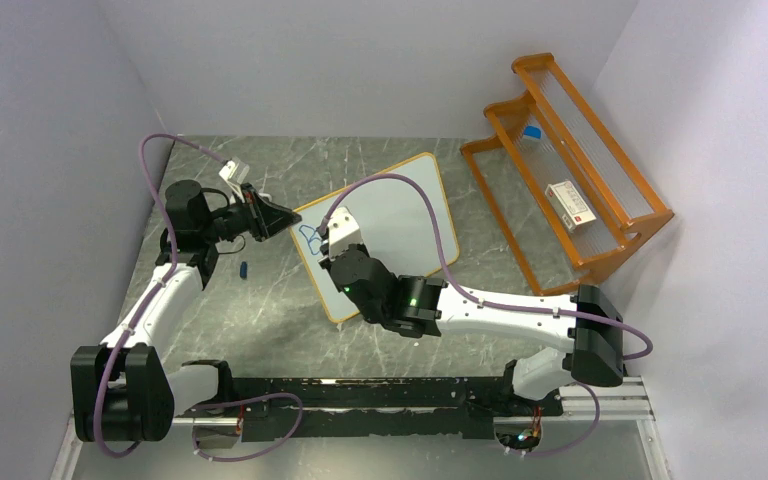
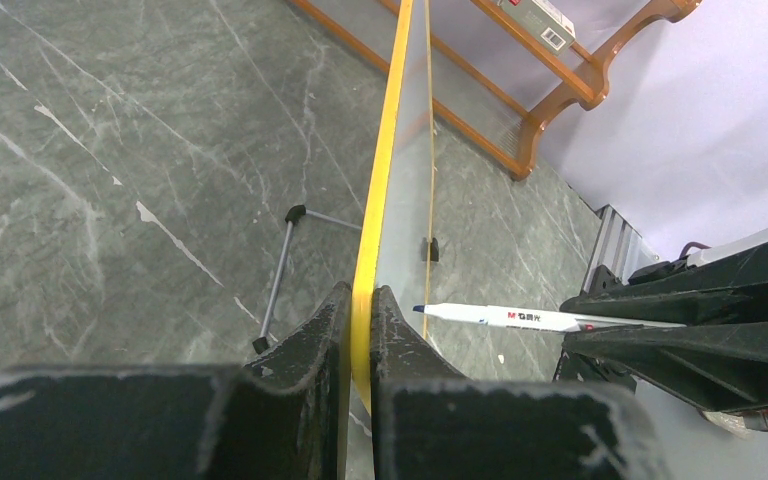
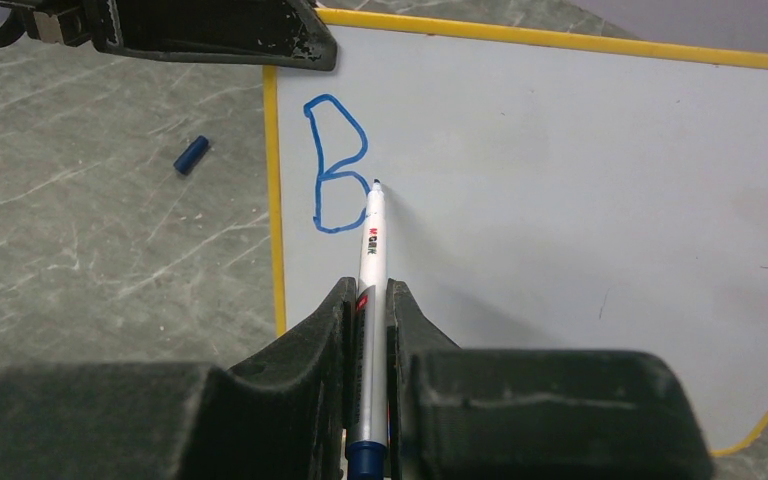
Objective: Write a sentence on the whiteboard
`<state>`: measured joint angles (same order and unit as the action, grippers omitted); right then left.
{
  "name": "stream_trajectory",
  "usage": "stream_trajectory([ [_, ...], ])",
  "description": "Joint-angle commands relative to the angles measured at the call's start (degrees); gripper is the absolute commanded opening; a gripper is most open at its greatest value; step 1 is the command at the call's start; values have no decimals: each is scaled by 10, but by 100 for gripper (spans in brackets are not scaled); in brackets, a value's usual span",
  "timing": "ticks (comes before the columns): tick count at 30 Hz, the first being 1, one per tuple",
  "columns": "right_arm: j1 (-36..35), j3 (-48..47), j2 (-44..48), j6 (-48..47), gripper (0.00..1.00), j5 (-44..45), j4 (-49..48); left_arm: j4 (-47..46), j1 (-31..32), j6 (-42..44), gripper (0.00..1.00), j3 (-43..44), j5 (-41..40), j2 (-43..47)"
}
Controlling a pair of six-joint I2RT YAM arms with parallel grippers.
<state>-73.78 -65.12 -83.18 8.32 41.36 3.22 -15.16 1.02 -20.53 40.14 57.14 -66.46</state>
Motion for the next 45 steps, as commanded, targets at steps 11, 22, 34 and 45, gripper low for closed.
stream_trajectory([
  [11, 12, -7, -14, -8, 0, 10, -30, 51, 11, 25, 5, -5, -4, -15],
  [22, 14, -11, -24, -11, 0, 5, -30, 50, 11, 25, 5, -5, -4, -15],
  [34, 15, -9, -21, 10, 0, 8, 4, 52, 11, 27, 5, -3, -5, -15],
  [45, 15, 5, -6, 38, 0, 6, 41, 54, 11, 29, 5, -3, -6, -16],
])
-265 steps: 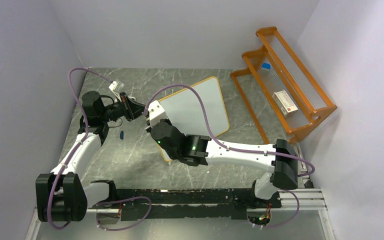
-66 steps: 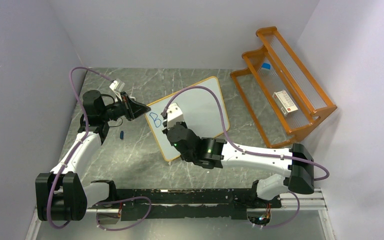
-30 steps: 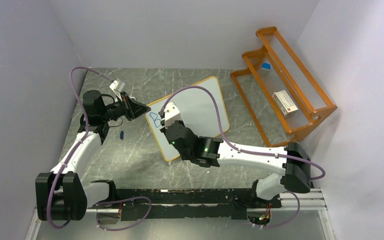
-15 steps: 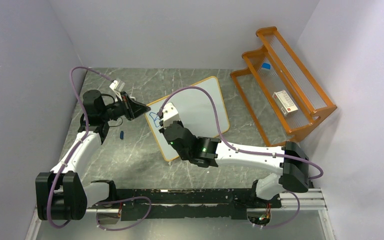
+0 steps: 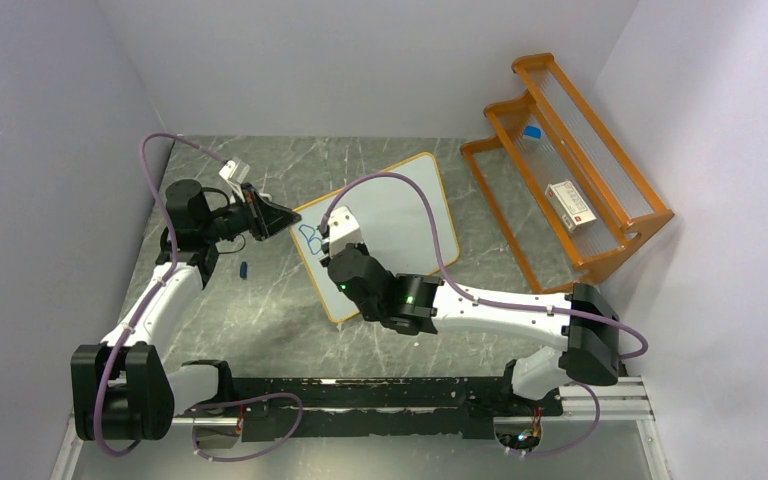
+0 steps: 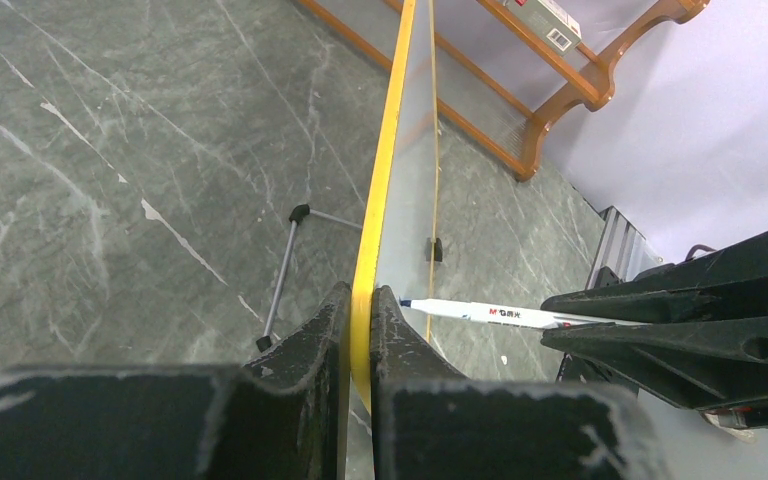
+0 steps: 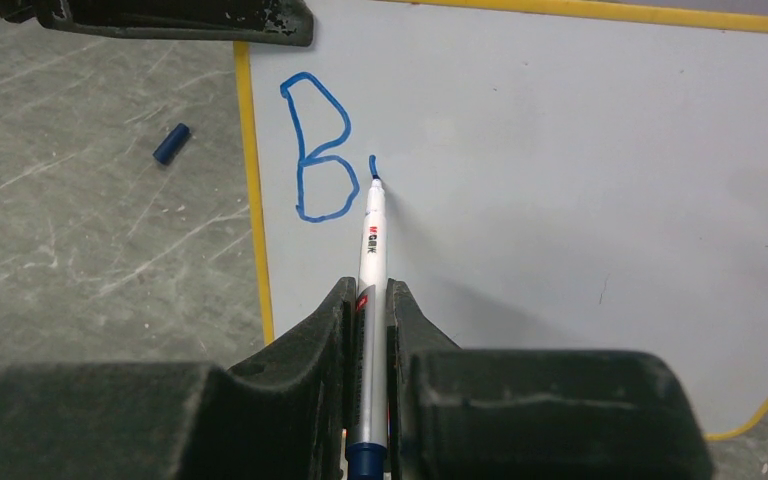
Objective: Write a sentence on the whiteboard
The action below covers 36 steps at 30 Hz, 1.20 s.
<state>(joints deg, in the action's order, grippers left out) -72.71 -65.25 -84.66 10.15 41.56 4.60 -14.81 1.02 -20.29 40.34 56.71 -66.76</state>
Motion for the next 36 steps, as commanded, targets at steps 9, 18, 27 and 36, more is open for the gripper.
stream_trajectory([
  [9, 4, 12, 15, 32, 0, -6, 41, 50, 11, 26, 5, -5, -3, -13],
  [18, 2, 15, 16, 40, 0, -11, 53, 49, 11, 25, 5, -6, -2, -12],
  [27, 0, 12, 13, 40, 0, -17, 54, 49, 11, 25, 5, -6, -3, -13],
  [36, -1, 11, 14, 40, 0, -17, 55, 51, 11, 25, 5, -6, -3, -13],
])
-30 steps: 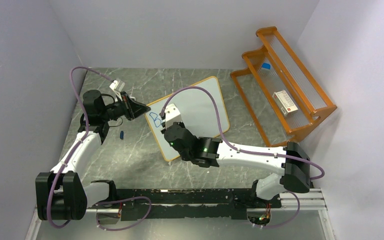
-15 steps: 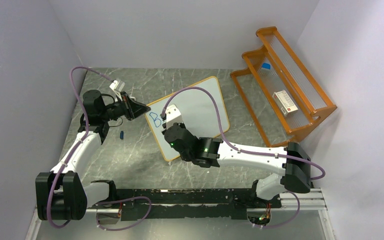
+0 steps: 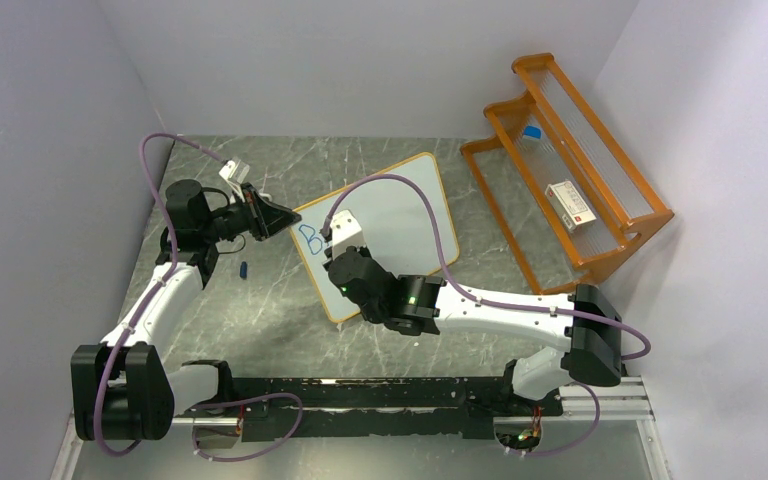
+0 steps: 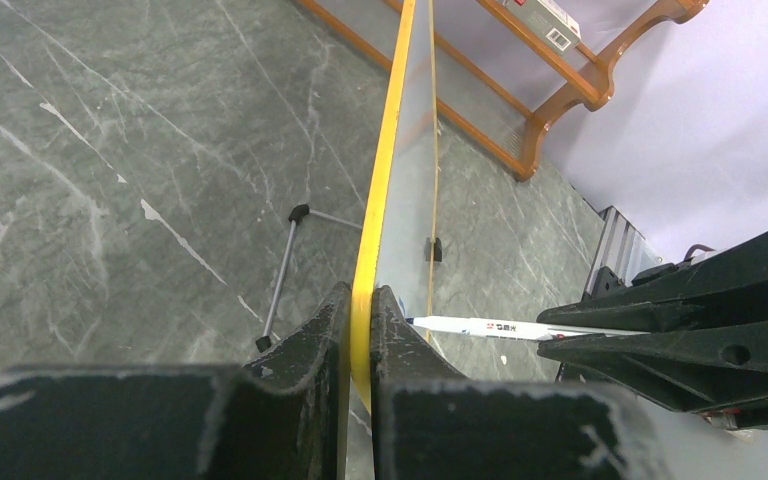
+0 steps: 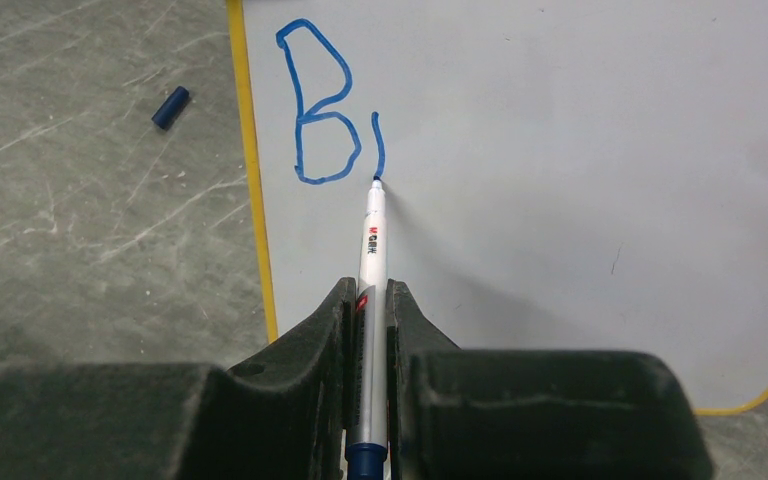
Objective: Write a sentence on the whiteboard
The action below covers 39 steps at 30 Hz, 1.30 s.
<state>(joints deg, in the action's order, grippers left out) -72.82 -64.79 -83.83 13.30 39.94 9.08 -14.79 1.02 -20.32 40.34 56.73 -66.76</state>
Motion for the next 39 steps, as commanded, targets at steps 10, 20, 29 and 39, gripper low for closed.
stream_trajectory([
  [10, 0, 4, 7, -5, 0, 17, -12, 49, 12, 26, 5, -7, -2, -13],
  [20, 0, -4, 1, -26, 0, 25, -39, 46, 12, 24, 5, -6, 0, -14],
  [29, 0, -10, -4, -32, 0, 25, -47, 46, 12, 24, 5, -6, 1, -16],
  [39, 2, -15, -9, -45, 0, 32, -64, 45, 12, 23, 5, -7, 2, -15],
])
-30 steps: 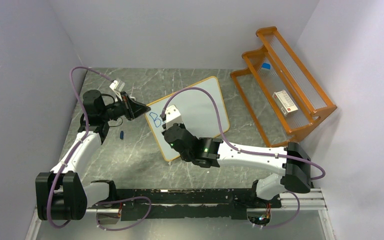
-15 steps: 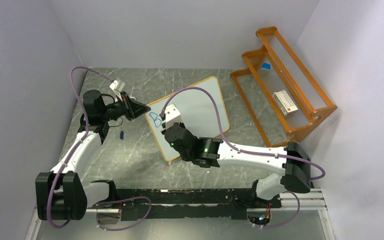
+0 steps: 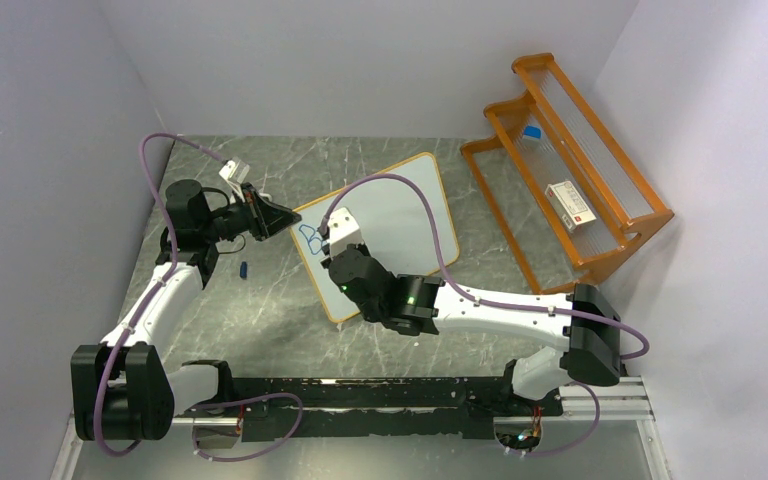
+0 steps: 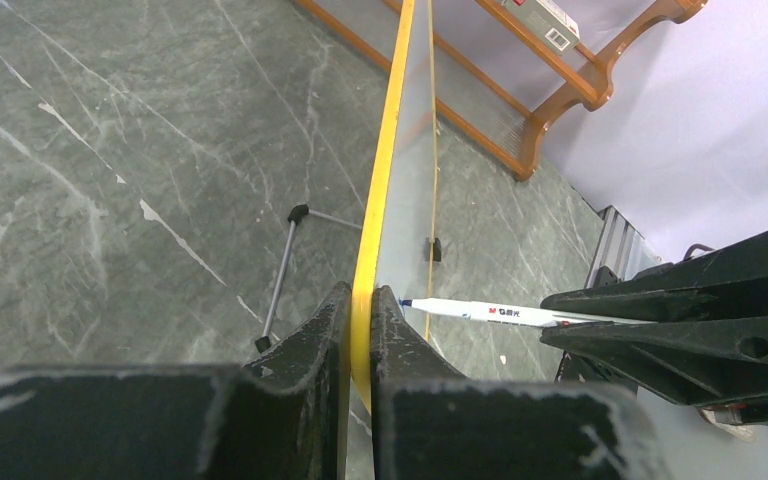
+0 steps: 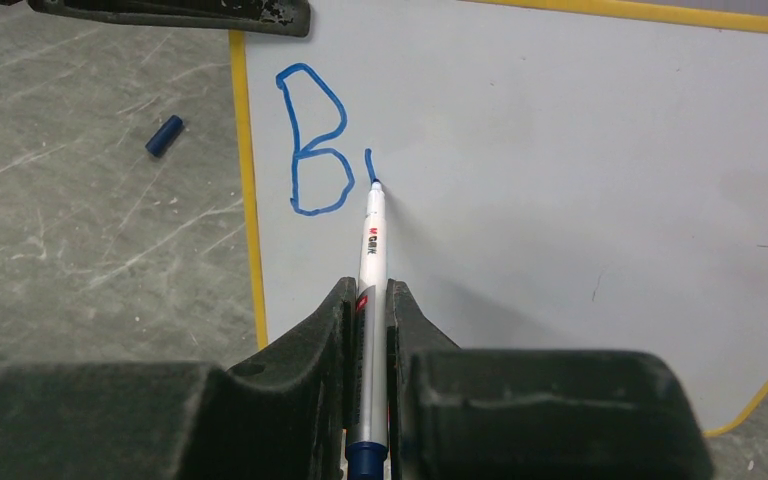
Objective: Write a sentence on the whiteboard
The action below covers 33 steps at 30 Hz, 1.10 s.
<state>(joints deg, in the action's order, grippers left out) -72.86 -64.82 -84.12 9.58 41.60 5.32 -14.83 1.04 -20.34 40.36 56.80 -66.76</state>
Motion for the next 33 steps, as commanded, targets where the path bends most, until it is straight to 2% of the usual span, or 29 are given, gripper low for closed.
stream_trajectory([
  [1, 3, -15, -6, -9, 0, 15, -28, 46, 12, 23, 5, -7, 2, -16],
  [33, 13, -2, 21, 3, 0, 29, -18, 53, 14, 28, 5, -5, -3, -15],
])
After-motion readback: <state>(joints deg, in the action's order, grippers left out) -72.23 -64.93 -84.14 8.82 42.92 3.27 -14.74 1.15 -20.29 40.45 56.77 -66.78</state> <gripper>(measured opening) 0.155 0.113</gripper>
